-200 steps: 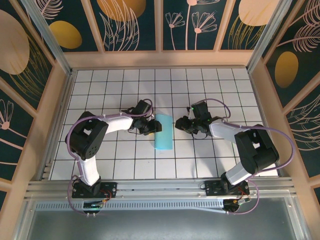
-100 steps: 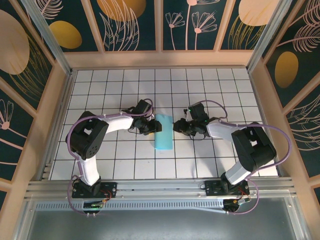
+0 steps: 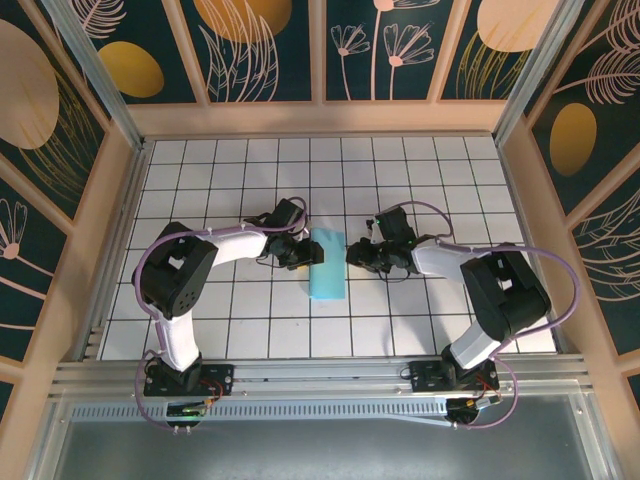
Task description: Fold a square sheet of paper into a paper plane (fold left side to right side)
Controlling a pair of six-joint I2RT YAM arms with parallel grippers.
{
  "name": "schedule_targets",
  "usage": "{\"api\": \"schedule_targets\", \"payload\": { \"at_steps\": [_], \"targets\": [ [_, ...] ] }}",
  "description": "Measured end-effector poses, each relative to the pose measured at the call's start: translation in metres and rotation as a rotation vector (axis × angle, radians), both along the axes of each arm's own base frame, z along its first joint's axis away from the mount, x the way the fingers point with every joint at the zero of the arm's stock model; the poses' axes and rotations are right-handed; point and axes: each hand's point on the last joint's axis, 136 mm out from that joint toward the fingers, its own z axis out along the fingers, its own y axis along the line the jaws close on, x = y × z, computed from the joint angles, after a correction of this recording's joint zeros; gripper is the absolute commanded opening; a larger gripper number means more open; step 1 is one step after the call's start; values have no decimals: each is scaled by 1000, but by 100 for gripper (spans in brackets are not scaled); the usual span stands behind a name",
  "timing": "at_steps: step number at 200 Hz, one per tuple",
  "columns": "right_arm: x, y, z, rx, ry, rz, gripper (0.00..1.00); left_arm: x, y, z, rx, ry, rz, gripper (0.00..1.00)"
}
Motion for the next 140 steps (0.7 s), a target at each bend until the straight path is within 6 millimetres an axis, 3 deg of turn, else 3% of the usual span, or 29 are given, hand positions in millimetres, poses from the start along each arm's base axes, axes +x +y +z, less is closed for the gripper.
{"api": "schedule_targets", "payload": {
  "at_steps": [35, 86, 140],
  "targets": [
    [-1, 3, 0, 5, 4, 8, 22, 0, 0, 0, 0, 0, 0, 43],
    [-5, 16, -6, 29, 33, 30, 0, 0, 0, 0, 1, 0, 0, 43],
    [-8, 27, -18, 29, 56, 53, 0, 0, 0, 0, 2, -1, 1, 43]
  ]
}}
